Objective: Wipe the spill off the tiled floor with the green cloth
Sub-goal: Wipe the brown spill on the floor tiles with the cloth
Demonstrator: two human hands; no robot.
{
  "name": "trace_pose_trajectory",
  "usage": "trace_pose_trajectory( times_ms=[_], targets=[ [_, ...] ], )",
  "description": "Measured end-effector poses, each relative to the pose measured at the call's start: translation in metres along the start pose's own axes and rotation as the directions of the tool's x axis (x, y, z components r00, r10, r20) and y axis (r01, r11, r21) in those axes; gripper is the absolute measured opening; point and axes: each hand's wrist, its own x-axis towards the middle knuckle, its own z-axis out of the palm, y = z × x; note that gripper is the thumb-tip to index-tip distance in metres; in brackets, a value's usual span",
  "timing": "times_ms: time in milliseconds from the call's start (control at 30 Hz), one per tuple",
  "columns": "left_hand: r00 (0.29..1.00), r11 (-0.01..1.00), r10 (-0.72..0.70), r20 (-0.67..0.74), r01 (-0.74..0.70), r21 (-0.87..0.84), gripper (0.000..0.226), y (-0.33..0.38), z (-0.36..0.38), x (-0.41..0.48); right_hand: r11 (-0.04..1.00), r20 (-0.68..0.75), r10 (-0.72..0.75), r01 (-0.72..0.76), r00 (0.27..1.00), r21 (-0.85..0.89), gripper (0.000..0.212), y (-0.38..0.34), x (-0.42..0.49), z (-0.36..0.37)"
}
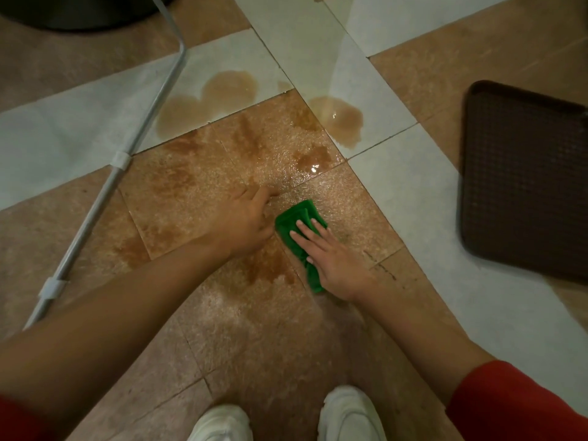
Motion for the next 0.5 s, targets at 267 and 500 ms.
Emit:
trace_pose_trajectory(
  times_ms=[267, 500],
  targets=[
    [0.999, 0.999, 0.033, -0.008, -0.033, 0.033, 0.057, 0.003, 0.007, 0.005, 0.931, -0.152, 0.351, -0.327, 0.924, 0.162, 0.064, 0.011, 0.009, -0.014],
    [0.993, 0.954, 0.087, -0.085, -0.058, 0.295, 0.054, -0.003, 0.018, -0.003, 0.962, -0.148, 0.257, -0.238, 0.955, 0.134, 0.057, 0.017, -0.005, 0.0]
  ],
)
